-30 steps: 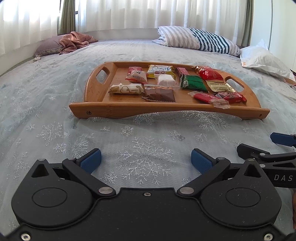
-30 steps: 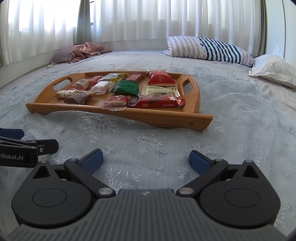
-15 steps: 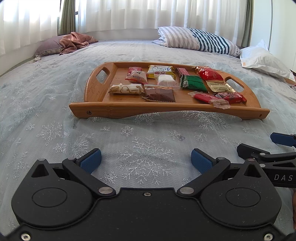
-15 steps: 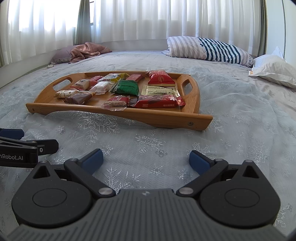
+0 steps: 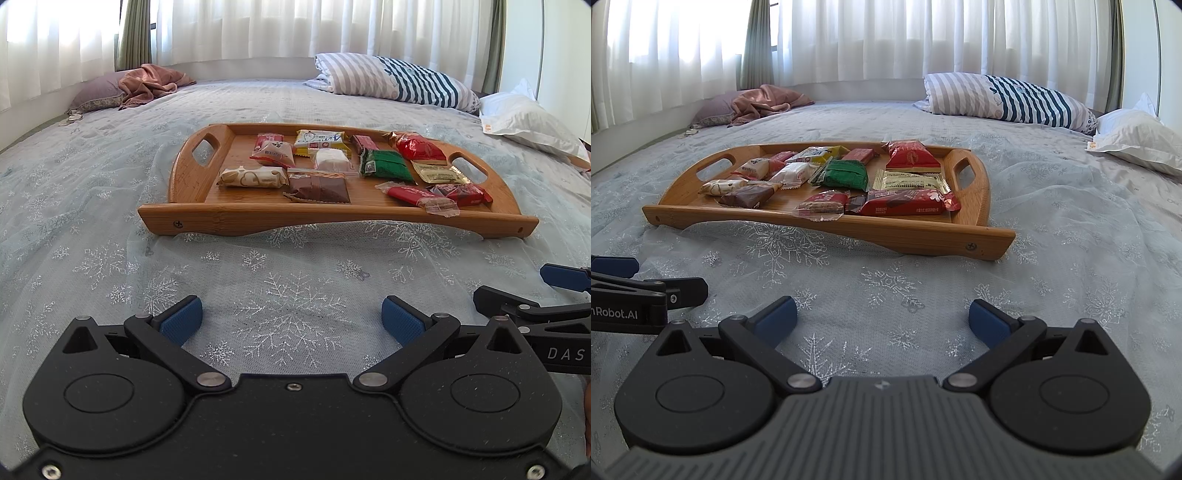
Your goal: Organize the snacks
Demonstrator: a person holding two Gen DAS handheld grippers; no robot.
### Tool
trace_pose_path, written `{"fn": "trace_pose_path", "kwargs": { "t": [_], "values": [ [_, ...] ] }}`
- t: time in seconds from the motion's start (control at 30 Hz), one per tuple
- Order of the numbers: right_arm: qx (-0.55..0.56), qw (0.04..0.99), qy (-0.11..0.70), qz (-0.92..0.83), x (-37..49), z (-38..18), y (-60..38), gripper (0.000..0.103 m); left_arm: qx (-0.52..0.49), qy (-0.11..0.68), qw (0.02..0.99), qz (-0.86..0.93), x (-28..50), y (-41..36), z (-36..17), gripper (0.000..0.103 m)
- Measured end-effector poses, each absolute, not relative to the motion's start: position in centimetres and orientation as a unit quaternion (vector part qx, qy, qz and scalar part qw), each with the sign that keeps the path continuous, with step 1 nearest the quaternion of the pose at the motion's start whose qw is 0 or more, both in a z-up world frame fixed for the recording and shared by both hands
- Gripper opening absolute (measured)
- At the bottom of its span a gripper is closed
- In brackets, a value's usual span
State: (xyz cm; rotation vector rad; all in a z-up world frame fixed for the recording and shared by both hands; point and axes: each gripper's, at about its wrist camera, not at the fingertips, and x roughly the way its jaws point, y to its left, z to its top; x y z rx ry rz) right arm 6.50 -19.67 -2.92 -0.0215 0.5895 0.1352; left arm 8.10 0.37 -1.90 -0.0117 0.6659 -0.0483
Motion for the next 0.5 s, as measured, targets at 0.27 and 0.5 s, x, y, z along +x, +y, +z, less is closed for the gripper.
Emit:
{"fn": "trace_pose_path", "kwargs": {
  "t": [0.27,0.5],
  "values": [
    [-0.011,0.955,0.290,0.066,6.50,-2.93,-19.66,0.103,-0.006,0.327,0.945,-0.024,8.11,0.46,-1.88,0.103],
    [-0.011,0.955,0.290,0.066,6.49,-2.95,-19.65,0.103,-0.006,0.327,0.945,-0.023,8.09,0.44,-1.89,0.103]
  ]
}}
